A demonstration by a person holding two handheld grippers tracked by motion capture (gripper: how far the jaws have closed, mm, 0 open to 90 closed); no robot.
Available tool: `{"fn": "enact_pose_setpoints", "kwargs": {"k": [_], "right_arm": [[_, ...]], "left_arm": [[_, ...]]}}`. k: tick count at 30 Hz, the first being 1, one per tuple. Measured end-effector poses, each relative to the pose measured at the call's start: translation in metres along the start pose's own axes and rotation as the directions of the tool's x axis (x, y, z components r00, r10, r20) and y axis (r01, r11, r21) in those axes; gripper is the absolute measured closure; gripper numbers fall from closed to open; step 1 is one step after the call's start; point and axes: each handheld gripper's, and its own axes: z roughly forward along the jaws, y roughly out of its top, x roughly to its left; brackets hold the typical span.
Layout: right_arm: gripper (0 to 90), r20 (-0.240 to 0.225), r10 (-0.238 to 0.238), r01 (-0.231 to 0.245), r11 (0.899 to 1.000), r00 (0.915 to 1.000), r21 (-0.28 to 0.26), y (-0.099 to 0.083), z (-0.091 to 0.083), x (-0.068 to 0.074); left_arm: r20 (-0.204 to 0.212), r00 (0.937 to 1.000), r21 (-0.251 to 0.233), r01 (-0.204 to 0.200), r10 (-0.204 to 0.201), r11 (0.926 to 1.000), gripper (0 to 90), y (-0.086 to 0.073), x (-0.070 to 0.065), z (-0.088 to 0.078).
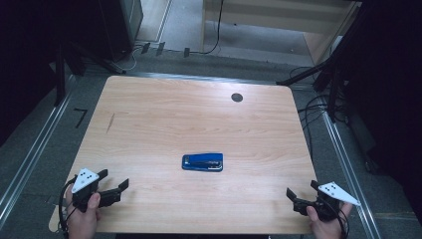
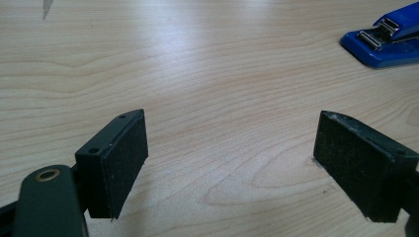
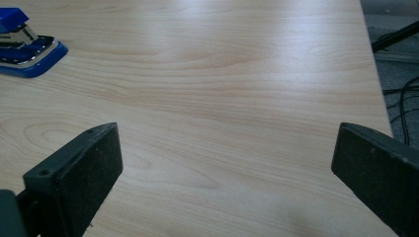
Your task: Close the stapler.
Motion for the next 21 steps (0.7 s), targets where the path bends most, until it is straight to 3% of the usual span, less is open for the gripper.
{"fn": "enact_pose_setpoints", "kwargs": {"k": [7, 21], "right_arm": [[0.0, 0.008, -0.009, 0.009, 1.000, 0.9999, -0.010, -0.007, -0.008, -0.013], [0.0, 0.034, 0.020, -0.020, 1.000, 0.9992, -0.007, -0.016, -0.015, -0.027]], "left_arm": [[-0.001, 1.0000, -0.002, 0.001, -0.001, 1.0000, 13.9, 0.000, 0.000, 0.000], [0.001, 1.0000, -0.001, 0.001, -0.001, 1.0000, 13.9, 0.000, 0.000, 0.000]]}}
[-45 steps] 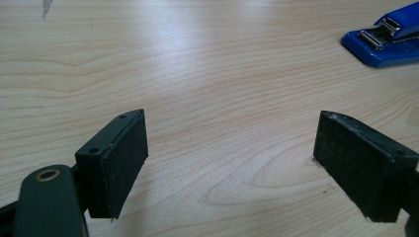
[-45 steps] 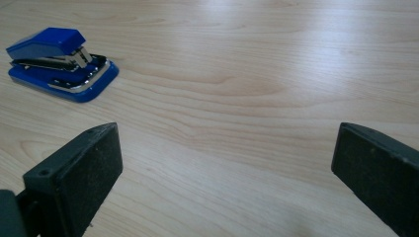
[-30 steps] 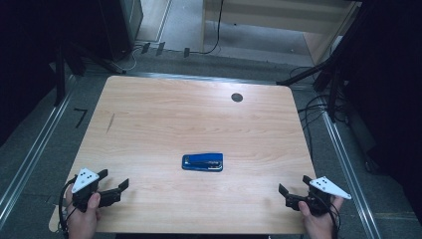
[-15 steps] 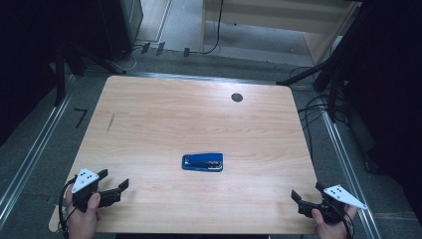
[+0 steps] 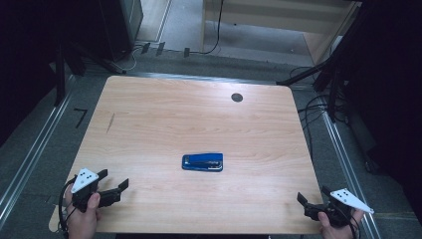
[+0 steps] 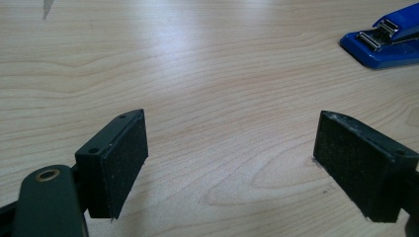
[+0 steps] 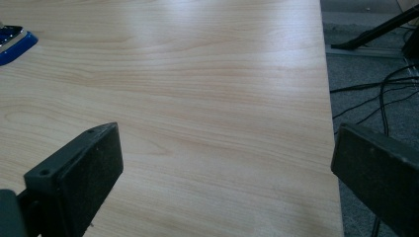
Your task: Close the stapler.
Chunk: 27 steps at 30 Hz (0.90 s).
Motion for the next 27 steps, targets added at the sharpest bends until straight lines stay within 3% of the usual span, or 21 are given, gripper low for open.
{"fn": "enact_pose_setpoints", "kwargs": {"k": [27], "right_arm": [[1.5, 0.007, 0.009, -0.009, 1.000, 0.9999, 0.001, -0.0076, 0.0024, -0.0029]], "left_arm": [[0.001, 1.0000, -0.001, -0.002, 0.002, 1.0000, 13.9, 0.0002, -0.0002, 0.0004]]}}
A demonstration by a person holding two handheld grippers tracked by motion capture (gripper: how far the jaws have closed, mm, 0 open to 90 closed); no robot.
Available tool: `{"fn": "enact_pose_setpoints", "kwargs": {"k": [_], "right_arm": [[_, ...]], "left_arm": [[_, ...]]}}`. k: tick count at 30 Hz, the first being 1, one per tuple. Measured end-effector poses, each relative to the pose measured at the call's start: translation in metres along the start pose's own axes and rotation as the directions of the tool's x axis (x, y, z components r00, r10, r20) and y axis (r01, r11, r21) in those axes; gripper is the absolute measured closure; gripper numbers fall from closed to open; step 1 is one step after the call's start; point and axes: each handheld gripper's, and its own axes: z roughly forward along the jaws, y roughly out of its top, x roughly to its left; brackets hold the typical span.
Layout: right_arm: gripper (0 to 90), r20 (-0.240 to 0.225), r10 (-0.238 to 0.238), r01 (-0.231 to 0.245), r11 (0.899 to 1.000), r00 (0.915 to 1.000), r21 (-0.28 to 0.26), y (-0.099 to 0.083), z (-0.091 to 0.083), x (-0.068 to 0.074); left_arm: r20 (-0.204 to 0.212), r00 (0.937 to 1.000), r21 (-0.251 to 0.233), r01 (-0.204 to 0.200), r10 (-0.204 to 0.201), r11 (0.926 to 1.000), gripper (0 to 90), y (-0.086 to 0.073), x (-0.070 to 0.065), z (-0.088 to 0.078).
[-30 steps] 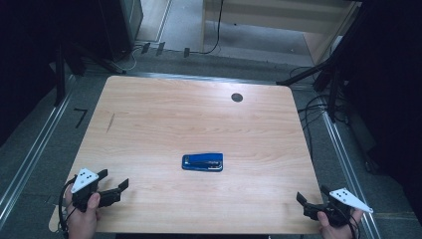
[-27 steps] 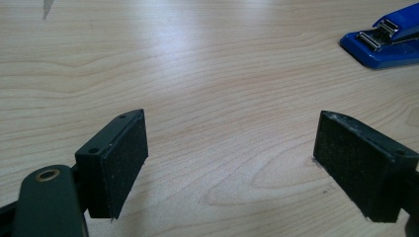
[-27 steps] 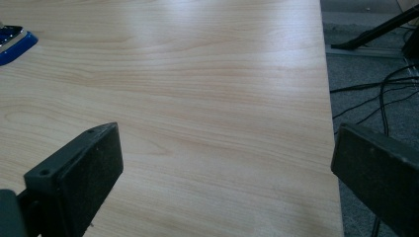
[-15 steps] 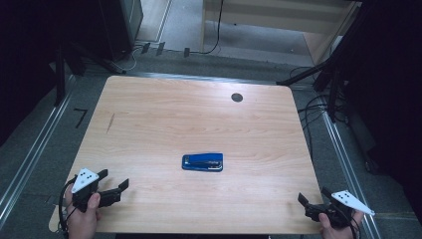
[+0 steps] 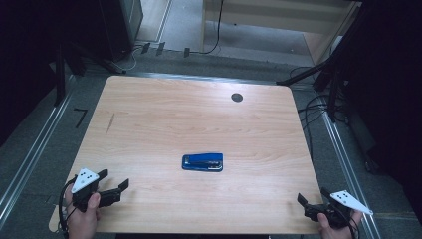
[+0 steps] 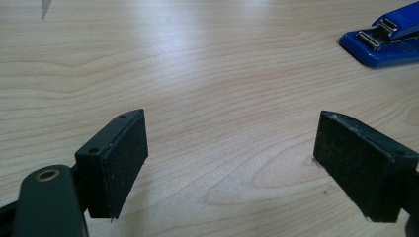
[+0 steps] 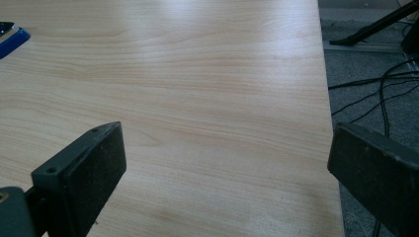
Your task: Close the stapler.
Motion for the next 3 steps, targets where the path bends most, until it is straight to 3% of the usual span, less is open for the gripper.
{"fn": "enact_pose_setpoints", "kwargs": {"k": [3], "right_arm": [[1.5, -0.001, 0.001, -0.001, 1.000, 1.0000, 0.001, 0.0001, 0.0002, 0.0000]], "left_arm": [[0.001, 1.0000, 0.003, 0.000, 0.000, 1.0000, 13.9, 0.0002, 0.0003, 0.0001]]}}
